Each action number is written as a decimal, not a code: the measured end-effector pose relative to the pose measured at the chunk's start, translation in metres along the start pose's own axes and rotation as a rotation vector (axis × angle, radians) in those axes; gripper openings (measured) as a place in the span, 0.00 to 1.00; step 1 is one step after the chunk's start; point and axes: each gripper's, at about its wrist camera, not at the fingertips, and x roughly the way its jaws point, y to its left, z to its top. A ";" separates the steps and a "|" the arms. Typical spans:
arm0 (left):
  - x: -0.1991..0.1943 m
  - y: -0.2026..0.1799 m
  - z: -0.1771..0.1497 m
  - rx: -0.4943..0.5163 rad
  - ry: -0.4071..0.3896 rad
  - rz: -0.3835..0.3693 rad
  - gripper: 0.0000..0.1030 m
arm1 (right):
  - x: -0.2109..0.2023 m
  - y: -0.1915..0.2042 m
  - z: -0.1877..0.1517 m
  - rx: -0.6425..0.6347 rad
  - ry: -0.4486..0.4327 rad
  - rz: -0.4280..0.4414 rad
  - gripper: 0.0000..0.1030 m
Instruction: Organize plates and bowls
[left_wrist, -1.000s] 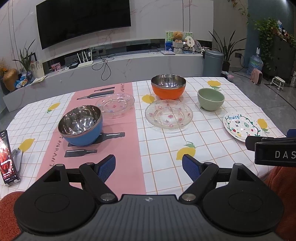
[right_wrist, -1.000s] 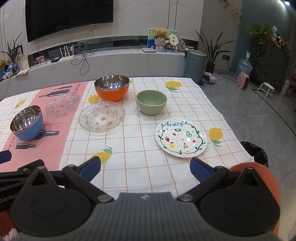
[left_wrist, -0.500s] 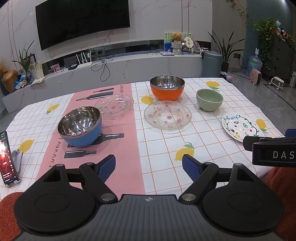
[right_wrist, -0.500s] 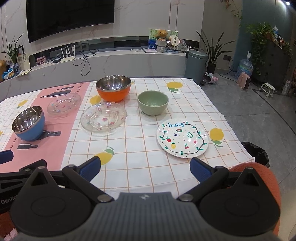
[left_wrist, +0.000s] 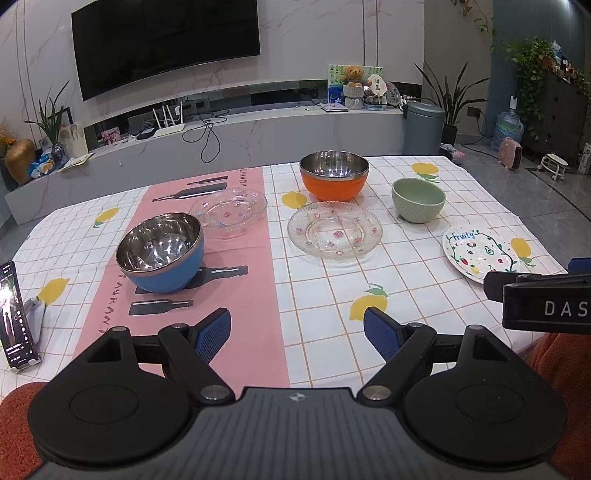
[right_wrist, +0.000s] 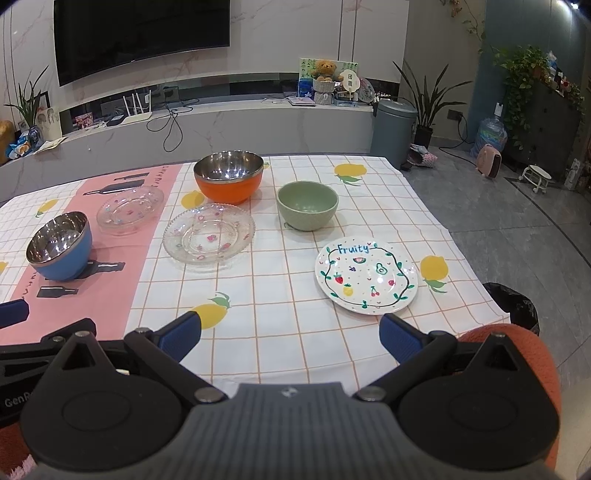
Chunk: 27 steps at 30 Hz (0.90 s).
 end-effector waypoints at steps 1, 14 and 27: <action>0.000 0.000 0.000 0.000 -0.001 0.000 0.93 | 0.000 0.000 0.000 0.002 0.001 0.002 0.98; -0.002 0.001 0.001 -0.001 -0.003 -0.001 0.93 | -0.002 0.001 0.001 0.000 -0.001 0.008 0.98; -0.004 0.001 0.003 -0.003 -0.006 -0.001 0.93 | -0.001 0.001 0.001 -0.001 -0.001 0.009 0.98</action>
